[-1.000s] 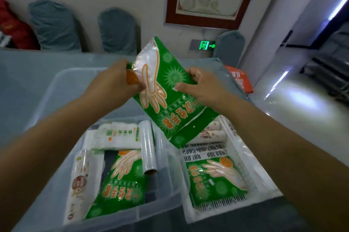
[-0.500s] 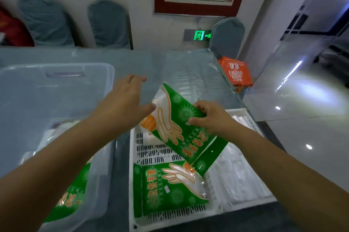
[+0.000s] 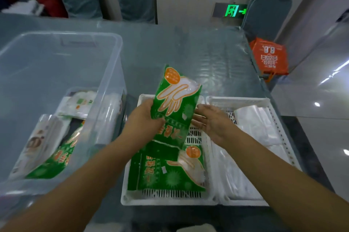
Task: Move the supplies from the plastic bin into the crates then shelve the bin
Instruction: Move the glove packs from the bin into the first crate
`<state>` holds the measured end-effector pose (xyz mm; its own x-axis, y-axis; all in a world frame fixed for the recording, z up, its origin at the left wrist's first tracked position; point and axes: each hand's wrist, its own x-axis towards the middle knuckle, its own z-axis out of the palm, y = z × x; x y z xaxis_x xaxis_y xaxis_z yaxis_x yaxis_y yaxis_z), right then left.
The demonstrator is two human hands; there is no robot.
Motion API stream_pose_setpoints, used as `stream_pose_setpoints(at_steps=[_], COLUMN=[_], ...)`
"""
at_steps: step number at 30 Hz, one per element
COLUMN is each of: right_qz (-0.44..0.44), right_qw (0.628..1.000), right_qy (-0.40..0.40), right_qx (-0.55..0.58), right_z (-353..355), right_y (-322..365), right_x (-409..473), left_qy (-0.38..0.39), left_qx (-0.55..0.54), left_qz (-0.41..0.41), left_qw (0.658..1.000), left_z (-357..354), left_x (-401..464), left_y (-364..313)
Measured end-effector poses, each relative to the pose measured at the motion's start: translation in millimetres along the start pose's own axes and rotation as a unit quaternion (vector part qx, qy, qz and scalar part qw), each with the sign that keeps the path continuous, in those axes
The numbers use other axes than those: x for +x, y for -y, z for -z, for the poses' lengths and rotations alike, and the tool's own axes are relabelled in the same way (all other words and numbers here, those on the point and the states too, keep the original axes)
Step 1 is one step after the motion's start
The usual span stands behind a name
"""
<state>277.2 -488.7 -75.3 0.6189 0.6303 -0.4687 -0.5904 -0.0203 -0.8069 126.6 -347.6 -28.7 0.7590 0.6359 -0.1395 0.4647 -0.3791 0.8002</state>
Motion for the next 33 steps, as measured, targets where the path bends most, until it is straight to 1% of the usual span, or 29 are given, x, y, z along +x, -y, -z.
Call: stream_pose_setpoints(at_steps=[1,2,3,4,5,7,8,10,12,13,14,15,16,18,19,20,23,25,27,29,30,33], right_qz=[0.016,0.033,0.049,0.064,0.079,0.103,0.108,0.102,0.066,0.041,0.023,0.014,0.015,0.032,0.042,0.051,0.066,0.072,0.07,0.065,0.066,0.064], right_qw=[0.998,0.991,0.983,0.978,0.975,0.97,0.969,0.965,0.952,0.935,0.907,0.865,0.808,0.681,0.636,0.61,0.573,0.543,0.532,0.541,0.549,0.595], right_qy=[-0.038,-0.076,-0.107,-0.13,-0.149,-0.17,-0.168,-0.13,-0.058,-0.014,0.032,0.076,0.116,0.172,0.184,0.186,0.178,0.176,0.178,0.188,0.193,0.192], right_qx=[-0.053,-0.106,-0.138,-0.147,-0.143,-0.138,-0.148,-0.203,-0.294,-0.352,-0.418,-0.496,-0.577,-0.711,-0.748,-0.768,-0.797,-0.818,-0.825,-0.817,-0.811,-0.778], right_z=[8.3,15.6,21.3,25.0,27.0,26.6,24.9,18.8,10.2,5.9,1.8,-1.2,-3.8,-8.1,-9.8,-11.0,-13.3,-15.4,-16.0,-14.5,-13.7,-12.5], right_y=[0.2,0.5,1.3,2.9,5.4,13.4,16.9,19.0,12.2,5.1,-3.4,-12.7,-22.6,-40.2,-46.0,-50.2,-55.5,-57.6,-60.4,-62.3,-62.0,-56.6], right_x=[1.9,2.7,3.7,4.7,5.7,9.3,11.5,15.3,17.1,17.4,17.9,19.0,20.7,24.3,25.9,27.5,33.2,35.7,36.7,38.2,39.1,41.3], left_qy=[-0.017,-0.033,-0.039,-0.028,0.002,0.097,0.151,0.242,0.309,0.333,0.346,0.35,0.343,0.316,0.301,0.287,0.232,0.159,0.087,0.036,0.038,0.146], left_qx=[0.082,0.172,0.254,0.31,0.343,0.364,0.367,0.372,0.362,0.357,0.355,0.362,0.373,0.396,0.404,0.409,0.423,0.418,0.395,0.359,0.35,0.348], left_qz=[-0.035,-0.076,-0.117,-0.146,-0.158,-0.149,-0.142,-0.132,-0.115,-0.108,-0.107,-0.108,-0.11,-0.116,-0.122,-0.128,-0.159,-0.187,-0.211,-0.229,-0.235,-0.248], left_qw=[0.996,0.982,0.959,0.939,0.926,0.914,0.907,0.887,0.872,0.866,0.862,0.857,0.855,0.855,0.855,0.856,0.861,0.875,0.89,0.904,0.906,0.892], left_z=[2.9,6.4,9.8,13.0,15.6,17.2,15.3,5.7,-9.5,-17.5,-24.9,-31.1,-35.5,-40.5,-42.2,-44.1,-49.7,-52.9,-54.3,-56.7,-58.5,-66.8], left_x=[-1.3,-3.3,-5.2,-6.7,-8.4,-12.1,-14.2,-16.4,-15.5,-13.9,-12.2,-10.6,-9.7,-8.6,-8.4,-9.4,-16.0,-24.3,-32.9,-40.3,-43.7,-49.9], left_y=[1.1,1.8,3.1,4.2,6.0,10.8,13.7,20.4,28.8,33.0,36.7,41.1,45.3,54.1,57.9,61.4,71.3,76.8,78.5,83.1,86.6,101.2])
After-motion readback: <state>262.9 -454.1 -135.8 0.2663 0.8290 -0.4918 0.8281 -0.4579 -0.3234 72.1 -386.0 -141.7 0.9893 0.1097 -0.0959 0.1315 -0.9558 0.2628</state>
